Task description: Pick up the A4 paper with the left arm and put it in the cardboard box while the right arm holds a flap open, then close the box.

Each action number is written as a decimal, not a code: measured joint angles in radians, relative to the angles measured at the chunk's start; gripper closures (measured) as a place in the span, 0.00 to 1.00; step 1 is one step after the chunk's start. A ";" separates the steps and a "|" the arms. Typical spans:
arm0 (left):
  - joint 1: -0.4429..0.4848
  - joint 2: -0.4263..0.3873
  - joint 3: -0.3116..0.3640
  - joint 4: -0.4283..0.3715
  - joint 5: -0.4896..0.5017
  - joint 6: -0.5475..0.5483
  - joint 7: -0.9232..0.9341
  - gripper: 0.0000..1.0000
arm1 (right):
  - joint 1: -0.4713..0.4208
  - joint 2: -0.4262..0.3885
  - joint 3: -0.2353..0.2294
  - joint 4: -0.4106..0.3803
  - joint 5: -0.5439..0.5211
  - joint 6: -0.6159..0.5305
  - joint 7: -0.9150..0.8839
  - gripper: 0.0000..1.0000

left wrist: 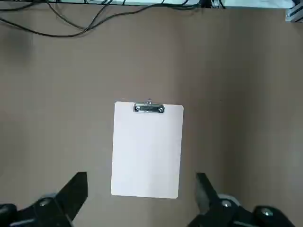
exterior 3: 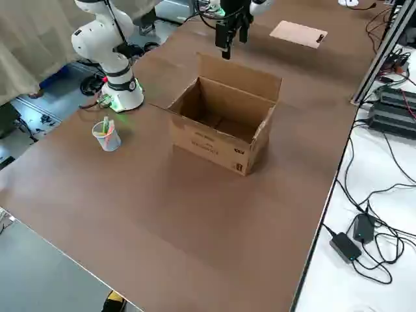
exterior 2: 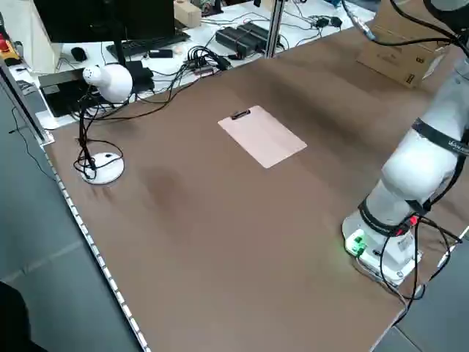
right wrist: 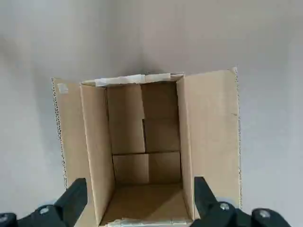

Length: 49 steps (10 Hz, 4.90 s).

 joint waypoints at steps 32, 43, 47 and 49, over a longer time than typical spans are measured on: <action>-0.003 0.705 0.011 -0.039 0.063 0.569 -1.457 0.00 | -0.048 0.266 0.011 0.108 -0.176 0.071 -0.555 0.00; 0.002 0.714 0.014 -0.043 0.072 0.589 -1.458 0.43 | -0.039 0.464 0.031 0.110 -0.173 0.273 -1.345 0.00; 0.002 0.715 0.014 -0.044 0.072 0.590 -1.458 0.57 | -0.047 0.535 0.030 0.112 -0.169 0.350 -1.453 0.00; 0.002 0.713 0.014 -0.043 0.072 0.590 -1.461 0.67 | -0.050 0.542 0.030 0.114 -0.151 0.361 -1.507 0.00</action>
